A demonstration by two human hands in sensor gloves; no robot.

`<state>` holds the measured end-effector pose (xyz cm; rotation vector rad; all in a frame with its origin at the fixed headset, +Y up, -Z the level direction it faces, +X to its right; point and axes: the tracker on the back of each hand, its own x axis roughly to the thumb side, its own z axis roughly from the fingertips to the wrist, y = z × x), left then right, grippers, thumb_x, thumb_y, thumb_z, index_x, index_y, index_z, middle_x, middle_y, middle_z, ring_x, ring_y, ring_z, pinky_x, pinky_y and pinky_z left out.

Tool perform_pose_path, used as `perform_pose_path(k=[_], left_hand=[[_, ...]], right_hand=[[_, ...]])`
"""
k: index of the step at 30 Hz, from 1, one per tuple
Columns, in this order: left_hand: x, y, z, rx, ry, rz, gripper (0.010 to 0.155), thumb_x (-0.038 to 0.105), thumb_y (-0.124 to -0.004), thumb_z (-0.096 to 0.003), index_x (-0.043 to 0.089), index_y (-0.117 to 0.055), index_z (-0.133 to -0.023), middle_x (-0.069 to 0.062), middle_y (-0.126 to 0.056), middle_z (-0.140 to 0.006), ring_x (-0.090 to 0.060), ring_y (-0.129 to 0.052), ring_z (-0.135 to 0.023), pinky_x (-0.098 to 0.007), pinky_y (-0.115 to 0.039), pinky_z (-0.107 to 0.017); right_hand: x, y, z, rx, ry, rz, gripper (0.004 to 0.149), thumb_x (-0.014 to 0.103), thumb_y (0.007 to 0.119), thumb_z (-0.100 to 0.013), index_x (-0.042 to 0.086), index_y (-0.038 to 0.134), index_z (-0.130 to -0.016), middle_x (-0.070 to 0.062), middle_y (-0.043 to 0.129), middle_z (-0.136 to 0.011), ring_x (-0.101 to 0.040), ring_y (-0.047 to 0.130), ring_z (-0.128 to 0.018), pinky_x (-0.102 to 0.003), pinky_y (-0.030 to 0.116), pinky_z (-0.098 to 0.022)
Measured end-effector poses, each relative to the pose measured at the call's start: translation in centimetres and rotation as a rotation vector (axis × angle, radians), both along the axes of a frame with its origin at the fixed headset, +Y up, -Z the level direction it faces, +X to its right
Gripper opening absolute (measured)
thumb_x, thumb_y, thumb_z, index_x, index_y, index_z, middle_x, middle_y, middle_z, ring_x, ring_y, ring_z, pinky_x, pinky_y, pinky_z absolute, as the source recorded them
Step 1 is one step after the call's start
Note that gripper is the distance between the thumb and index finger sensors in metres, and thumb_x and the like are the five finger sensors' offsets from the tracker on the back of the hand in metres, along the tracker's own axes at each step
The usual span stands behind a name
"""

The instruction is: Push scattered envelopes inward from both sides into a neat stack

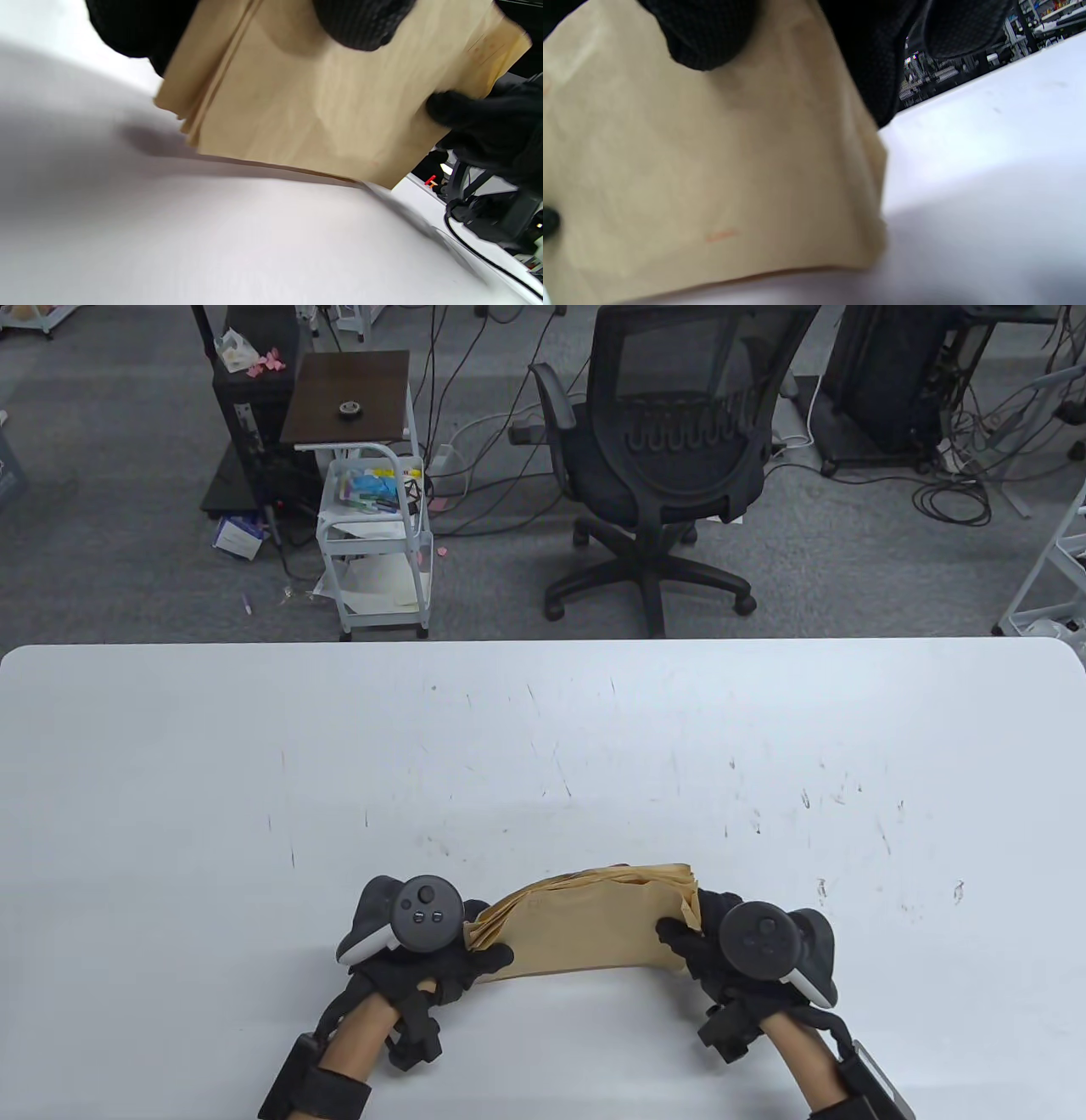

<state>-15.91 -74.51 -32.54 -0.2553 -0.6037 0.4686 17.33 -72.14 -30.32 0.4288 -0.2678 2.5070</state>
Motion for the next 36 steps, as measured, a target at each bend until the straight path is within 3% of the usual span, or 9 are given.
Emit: perform_pose_path(k=[9, 13, 16, 19, 21, 25, 28, 31, 36], left_hand=[[0.0, -1.8, -0.1, -0.119, -0.014, -0.030, 0.047, 0.043, -0.071, -0.0473, 0.025, -0.080, -0.090, -0.013, -0.080, -0.097, -0.044, -0.073, -0.088, -0.051, -0.068, -0.063], [0.0, -0.6, 0.0, -0.006, 0.001, 0.001, 0.048, 0.044, -0.072, -0.0467, 0.024, -0.083, -0.089, -0.010, -0.084, -0.095, -0.042, -0.079, -0.086, -0.049, -0.072, -0.061], [0.3, -1.3, 0.1, -0.060, -0.022, -0.049, 0.048, 0.044, -0.069, -0.0479, 0.025, -0.079, -0.091, -0.011, -0.081, -0.098, -0.043, -0.076, -0.088, -0.050, -0.069, -0.063], [0.3, -0.8, 0.1, -0.038, 0.000, -0.026, 0.048, 0.045, -0.071, -0.0471, 0.024, -0.082, -0.090, -0.010, -0.084, -0.095, -0.042, -0.079, -0.086, -0.050, -0.071, -0.061], [0.6, -1.5, -0.1, -0.101, 0.000, -0.093, 0.048, 0.045, -0.070, -0.0475, 0.026, -0.081, -0.090, -0.010, -0.083, -0.096, -0.043, -0.076, -0.087, -0.051, -0.070, -0.062], [-0.6, 0.3, -2.1, -0.085, 0.170, -0.012, 0.048, 0.053, -0.075, -0.0439, 0.029, -0.088, -0.083, -0.005, -0.092, -0.084, -0.038, -0.087, -0.078, -0.048, -0.076, -0.057], [-1.3, 0.4, -4.9, -0.227, 0.295, -0.014, 0.049, 0.060, -0.076, -0.0408, 0.028, -0.094, -0.072, -0.001, -0.099, -0.068, -0.031, -0.095, -0.064, -0.043, -0.081, -0.047], [-1.4, -0.7, -7.5, -0.396, 0.378, -0.078, 0.049, 0.063, -0.074, -0.0415, 0.026, -0.096, -0.066, 0.001, -0.102, -0.057, -0.028, -0.099, -0.054, -0.040, -0.083, -0.040], [0.1, -2.3, -9.8, -0.315, 0.545, -0.426, 0.046, 0.064, -0.074, -0.0400, 0.027, -0.094, -0.061, 0.007, -0.097, -0.046, -0.020, -0.096, -0.041, -0.036, -0.084, -0.035]], right_hand=[[-0.8, -2.2, -0.2, -0.068, 0.013, 0.213, 0.042, 0.034, 0.076, -0.044, 0.016, 0.075, -0.082, -0.002, 0.095, -0.070, -0.030, 0.099, -0.064, -0.067, 0.064, -0.062], [-0.5, -1.5, -0.3, -0.025, -0.004, 0.129, 0.042, 0.033, 0.078, -0.044, 0.016, 0.077, -0.082, -0.005, 0.095, -0.071, -0.030, 0.098, -0.064, -0.067, 0.063, -0.063], [-0.5, -3.4, -0.4, -0.146, 0.015, 0.187, 0.043, 0.034, 0.075, -0.045, 0.017, 0.072, -0.084, -0.002, 0.093, -0.073, -0.029, 0.097, -0.065, -0.067, 0.063, -0.062], [-0.5, -2.1, -0.6, -0.038, -0.010, 0.162, 0.042, 0.033, 0.078, -0.044, 0.015, 0.077, -0.082, -0.005, 0.096, -0.070, -0.031, 0.098, -0.063, -0.068, 0.062, -0.062], [-0.7, -3.5, -1.1, -0.163, 0.017, 0.259, 0.043, 0.035, 0.075, -0.045, 0.015, 0.074, -0.084, -0.003, 0.094, -0.071, -0.031, 0.098, -0.064, -0.068, 0.063, -0.062], [-0.4, -1.3, -2.5, -0.134, -0.012, 0.174, 0.044, 0.034, 0.078, -0.045, 0.012, 0.077, -0.083, -0.007, 0.096, -0.069, -0.032, 0.098, -0.060, -0.068, 0.062, -0.062], [-0.7, -0.4, -5.0, -0.306, -0.027, 0.174, 0.052, 0.034, 0.077, -0.046, 0.005, 0.070, -0.089, -0.007, 0.094, -0.068, -0.030, 0.098, -0.058, -0.068, 0.062, -0.063], [-1.3, -1.2, -7.8, -0.429, -0.110, 0.125, 0.067, 0.033, 0.078, -0.046, -0.008, 0.060, -0.095, -0.006, 0.094, -0.062, -0.027, 0.099, -0.052, -0.066, 0.064, -0.062], [-3.6, -4.1, -11.6, -0.593, -0.203, 0.255, 0.083, 0.035, 0.081, -0.045, -0.020, 0.047, -0.097, -0.006, 0.094, -0.057, -0.025, 0.097, -0.047, -0.062, 0.064, -0.061]])
